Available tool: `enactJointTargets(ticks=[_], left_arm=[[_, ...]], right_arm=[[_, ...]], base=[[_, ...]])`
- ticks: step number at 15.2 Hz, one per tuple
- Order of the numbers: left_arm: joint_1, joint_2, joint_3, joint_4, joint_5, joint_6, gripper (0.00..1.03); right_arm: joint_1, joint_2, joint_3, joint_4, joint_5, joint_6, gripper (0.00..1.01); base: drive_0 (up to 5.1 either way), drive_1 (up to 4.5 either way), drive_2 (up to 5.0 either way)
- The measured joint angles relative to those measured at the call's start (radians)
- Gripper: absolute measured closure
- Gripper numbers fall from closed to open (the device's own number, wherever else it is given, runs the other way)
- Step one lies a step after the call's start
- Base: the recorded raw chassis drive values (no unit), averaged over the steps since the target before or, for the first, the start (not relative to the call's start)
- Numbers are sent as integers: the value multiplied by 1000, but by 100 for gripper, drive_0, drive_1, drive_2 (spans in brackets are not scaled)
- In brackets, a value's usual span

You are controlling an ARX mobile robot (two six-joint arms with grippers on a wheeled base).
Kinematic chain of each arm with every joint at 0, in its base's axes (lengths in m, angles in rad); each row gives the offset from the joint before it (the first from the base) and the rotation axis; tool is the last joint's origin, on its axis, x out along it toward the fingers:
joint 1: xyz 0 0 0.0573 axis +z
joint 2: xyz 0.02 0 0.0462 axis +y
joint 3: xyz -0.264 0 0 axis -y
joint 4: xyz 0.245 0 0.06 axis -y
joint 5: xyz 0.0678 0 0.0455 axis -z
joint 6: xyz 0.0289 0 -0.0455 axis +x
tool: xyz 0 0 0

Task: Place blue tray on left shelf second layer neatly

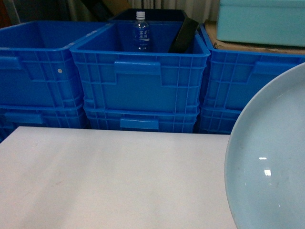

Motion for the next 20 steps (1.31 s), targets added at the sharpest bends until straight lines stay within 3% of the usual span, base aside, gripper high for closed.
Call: enactJointTargets(ticks=[4, 15, 20], left_arm=[[0, 0, 0, 0, 0, 0, 5], [0, 0, 0, 0, 0, 0, 5], [1, 0, 0, 0, -1, 0, 5]], right_arm=[[-31, -28, -2, -6, -14, 0, 99], [-32, -42, -11, 46, -12, 15, 99], [-32, -42, -12, 46, -13, 15, 99]], base=[[0, 0, 0], [0, 0, 0], [-165, -165, -165]])
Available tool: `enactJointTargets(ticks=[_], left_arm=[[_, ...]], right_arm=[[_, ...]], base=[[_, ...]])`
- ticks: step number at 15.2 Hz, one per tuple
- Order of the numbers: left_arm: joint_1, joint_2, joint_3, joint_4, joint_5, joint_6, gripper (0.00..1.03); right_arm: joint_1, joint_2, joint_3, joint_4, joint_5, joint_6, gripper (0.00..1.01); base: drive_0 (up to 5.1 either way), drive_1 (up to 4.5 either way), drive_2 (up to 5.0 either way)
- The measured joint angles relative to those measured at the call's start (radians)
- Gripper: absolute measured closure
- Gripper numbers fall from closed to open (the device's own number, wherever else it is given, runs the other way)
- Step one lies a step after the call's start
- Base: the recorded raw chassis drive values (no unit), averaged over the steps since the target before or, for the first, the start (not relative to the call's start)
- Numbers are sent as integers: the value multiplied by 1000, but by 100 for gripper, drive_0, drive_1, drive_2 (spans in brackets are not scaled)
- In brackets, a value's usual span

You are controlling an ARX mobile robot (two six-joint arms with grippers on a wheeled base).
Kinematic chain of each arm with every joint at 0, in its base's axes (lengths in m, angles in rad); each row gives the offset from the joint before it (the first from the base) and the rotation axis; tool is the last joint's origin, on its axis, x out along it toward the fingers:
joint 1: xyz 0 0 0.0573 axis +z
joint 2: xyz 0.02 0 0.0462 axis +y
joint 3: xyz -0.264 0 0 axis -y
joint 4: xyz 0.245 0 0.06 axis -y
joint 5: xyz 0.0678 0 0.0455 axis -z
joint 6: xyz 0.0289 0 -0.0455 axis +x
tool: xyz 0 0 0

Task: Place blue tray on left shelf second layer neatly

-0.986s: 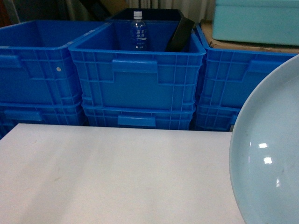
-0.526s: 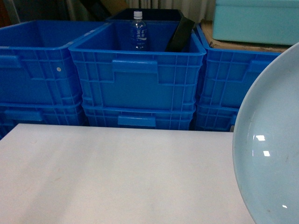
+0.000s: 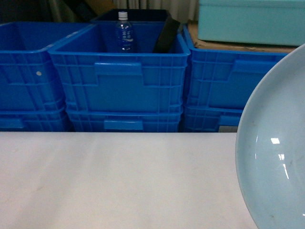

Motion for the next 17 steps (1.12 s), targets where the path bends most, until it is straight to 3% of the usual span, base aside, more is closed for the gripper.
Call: enactJointTargets(ticks=[17], left_arm=[[-1, 0, 0, 0, 1, 0, 5]], right_arm=[[0, 0, -1, 0, 0, 0, 99]], base=[[-163, -163, -163]])
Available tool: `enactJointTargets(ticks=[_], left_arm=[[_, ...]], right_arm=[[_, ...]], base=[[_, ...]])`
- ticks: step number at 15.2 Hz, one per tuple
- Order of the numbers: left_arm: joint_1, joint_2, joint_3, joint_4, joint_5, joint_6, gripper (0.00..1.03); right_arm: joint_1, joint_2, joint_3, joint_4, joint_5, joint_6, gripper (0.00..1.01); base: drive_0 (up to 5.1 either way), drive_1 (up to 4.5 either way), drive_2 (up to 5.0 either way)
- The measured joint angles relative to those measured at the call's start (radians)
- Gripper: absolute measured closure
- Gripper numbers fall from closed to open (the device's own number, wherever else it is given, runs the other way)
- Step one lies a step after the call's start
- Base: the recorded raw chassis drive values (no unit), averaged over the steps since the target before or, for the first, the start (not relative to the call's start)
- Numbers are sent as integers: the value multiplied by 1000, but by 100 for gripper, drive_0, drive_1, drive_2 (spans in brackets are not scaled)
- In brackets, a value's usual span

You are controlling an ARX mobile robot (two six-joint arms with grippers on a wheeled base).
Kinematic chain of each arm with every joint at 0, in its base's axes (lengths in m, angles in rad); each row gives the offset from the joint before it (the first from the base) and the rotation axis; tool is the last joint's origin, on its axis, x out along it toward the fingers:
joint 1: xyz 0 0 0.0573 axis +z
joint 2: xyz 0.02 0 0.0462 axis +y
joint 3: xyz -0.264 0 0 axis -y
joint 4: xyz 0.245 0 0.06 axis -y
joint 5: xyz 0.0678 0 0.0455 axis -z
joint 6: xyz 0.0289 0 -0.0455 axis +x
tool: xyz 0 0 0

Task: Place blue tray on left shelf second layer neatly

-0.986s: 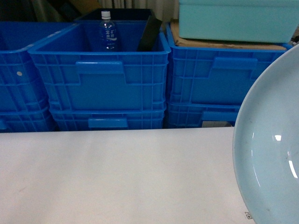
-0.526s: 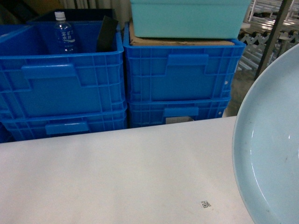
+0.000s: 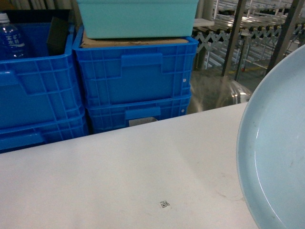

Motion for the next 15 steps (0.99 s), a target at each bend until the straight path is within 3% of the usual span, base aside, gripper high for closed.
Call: enactJointTargets(ticks=[15], left_arm=[[0, 0, 0, 0, 0, 0, 5]], right_arm=[[0, 0, 0, 0, 0, 0, 99]], base=[[-148, -148, -148]])
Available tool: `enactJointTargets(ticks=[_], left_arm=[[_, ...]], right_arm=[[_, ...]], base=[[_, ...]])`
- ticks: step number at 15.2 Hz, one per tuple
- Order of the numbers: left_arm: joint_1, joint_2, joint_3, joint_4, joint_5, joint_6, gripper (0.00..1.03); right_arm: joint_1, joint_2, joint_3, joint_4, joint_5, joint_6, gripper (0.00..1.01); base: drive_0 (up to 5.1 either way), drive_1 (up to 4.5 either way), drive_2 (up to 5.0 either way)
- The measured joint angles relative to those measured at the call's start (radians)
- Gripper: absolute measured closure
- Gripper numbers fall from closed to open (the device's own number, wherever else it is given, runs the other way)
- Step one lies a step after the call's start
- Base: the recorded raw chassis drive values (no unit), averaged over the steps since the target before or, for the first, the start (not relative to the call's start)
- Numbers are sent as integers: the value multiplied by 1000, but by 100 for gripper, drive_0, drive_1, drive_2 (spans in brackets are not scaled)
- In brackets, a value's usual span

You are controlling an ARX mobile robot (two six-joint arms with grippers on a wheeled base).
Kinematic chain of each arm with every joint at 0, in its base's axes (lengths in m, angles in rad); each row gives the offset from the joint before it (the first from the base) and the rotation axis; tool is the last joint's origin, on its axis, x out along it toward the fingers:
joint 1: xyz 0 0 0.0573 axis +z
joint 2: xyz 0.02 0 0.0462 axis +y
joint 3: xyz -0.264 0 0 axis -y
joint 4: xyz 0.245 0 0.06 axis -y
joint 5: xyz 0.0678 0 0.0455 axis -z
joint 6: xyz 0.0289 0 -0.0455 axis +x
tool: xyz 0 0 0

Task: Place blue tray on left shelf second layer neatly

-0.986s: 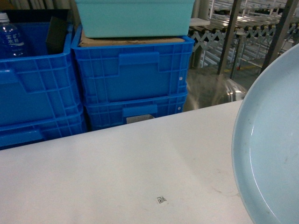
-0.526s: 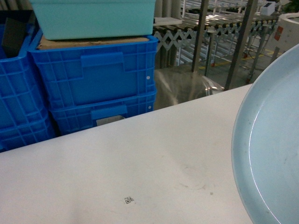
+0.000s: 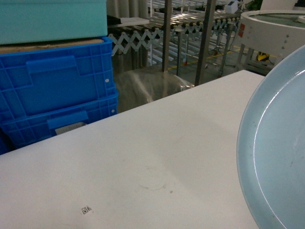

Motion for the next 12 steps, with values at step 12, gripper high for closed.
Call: enactJointTargets(ticks=[12], left_arm=[[0, 0, 0, 0, 0, 0, 5]], right_arm=[[0, 0, 0, 0, 0, 0, 99]], base=[[-160, -160, -160]])
